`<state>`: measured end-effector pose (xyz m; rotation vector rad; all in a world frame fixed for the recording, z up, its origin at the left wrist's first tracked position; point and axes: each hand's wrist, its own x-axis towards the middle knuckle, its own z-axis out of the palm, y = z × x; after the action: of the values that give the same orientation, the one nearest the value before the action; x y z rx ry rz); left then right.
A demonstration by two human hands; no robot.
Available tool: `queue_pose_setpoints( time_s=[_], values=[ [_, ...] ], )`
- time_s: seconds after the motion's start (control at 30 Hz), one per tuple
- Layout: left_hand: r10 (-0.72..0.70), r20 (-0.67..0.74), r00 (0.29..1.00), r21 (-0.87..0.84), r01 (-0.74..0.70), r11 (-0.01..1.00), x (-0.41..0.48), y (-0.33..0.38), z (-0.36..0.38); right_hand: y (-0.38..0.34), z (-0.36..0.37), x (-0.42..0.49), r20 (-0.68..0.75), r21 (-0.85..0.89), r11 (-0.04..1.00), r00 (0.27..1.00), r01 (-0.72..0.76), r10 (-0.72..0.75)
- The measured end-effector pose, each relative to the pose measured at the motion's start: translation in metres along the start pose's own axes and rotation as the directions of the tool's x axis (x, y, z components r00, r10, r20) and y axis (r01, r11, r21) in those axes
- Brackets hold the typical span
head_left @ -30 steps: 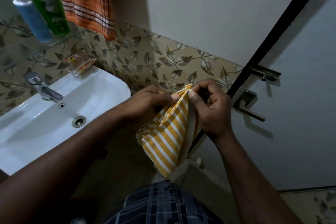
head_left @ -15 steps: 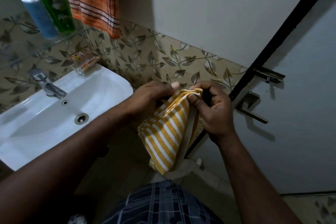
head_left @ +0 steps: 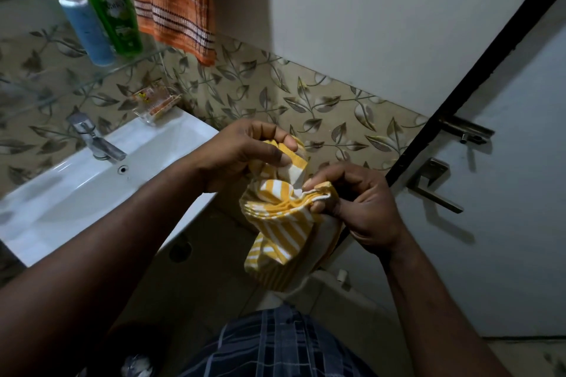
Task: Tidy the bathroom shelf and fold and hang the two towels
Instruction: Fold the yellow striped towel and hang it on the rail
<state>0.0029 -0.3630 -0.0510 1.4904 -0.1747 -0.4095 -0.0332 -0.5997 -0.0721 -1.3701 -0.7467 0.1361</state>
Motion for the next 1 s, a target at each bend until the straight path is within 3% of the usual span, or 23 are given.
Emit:
queue_pose_setpoints(
  time_s=[0.13, 0.23, 0.37, 0.47, 0.6, 0.73, 0.87, 1.0],
  values=[
    [0.023, 0.006, 1.000, 0.042, -0.024, 0.999, -0.002, 0.005, 0.000, -0.005, 0.001, 0.000, 0.034, 0.049, 0.998, 0.999, -0.035, 0.034],
    [0.025, 0.038, 0.999, 0.012, -0.026, 1.000, -0.003, 0.007, 0.001, -0.003, 0.001, 0.001, -0.016, -0.046, 0.998, 0.999, -0.031, 0.031],
    [-0.023, 0.112, 0.993, -0.159, 0.041, 0.986, -0.006, 0.010, 0.002, -0.003, -0.011, 0.006, -0.109, -0.156, 0.987, 0.994, -0.047, 0.030],
    [-0.045, 0.153, 0.987, -0.222, 0.078, 0.972, -0.006, 0.012, 0.002, -0.004, -0.015, 0.015, -0.083, -0.276, 0.959, 0.996, -0.064, 0.043],
    [-0.043, 0.145, 0.988, -0.247, 0.078, 0.966, -0.004, 0.014, 0.011, 0.008, -0.013, 0.026, -0.082, -0.382, 0.923, 0.993, 0.042, -0.079],
    [-0.039, 0.125, 0.991, -0.166, 0.059, 0.984, -0.002, 0.017, 0.013, 0.011, -0.015, 0.026, -0.116, -0.277, 0.960, 0.993, -0.034, 0.002],
    [0.012, -0.007, 1.000, -0.050, -0.013, 0.999, -0.004, 0.015, 0.012, 0.015, -0.013, 0.021, -0.239, -0.322, 0.943, 0.971, -0.080, 0.001],
    [0.069, 0.011, 0.998, 0.090, -0.070, 0.993, -0.020, 0.017, 0.009, 0.018, -0.016, 0.020, -0.350, -0.308, 0.941, 0.936, -0.142, 0.026]
  ],
)
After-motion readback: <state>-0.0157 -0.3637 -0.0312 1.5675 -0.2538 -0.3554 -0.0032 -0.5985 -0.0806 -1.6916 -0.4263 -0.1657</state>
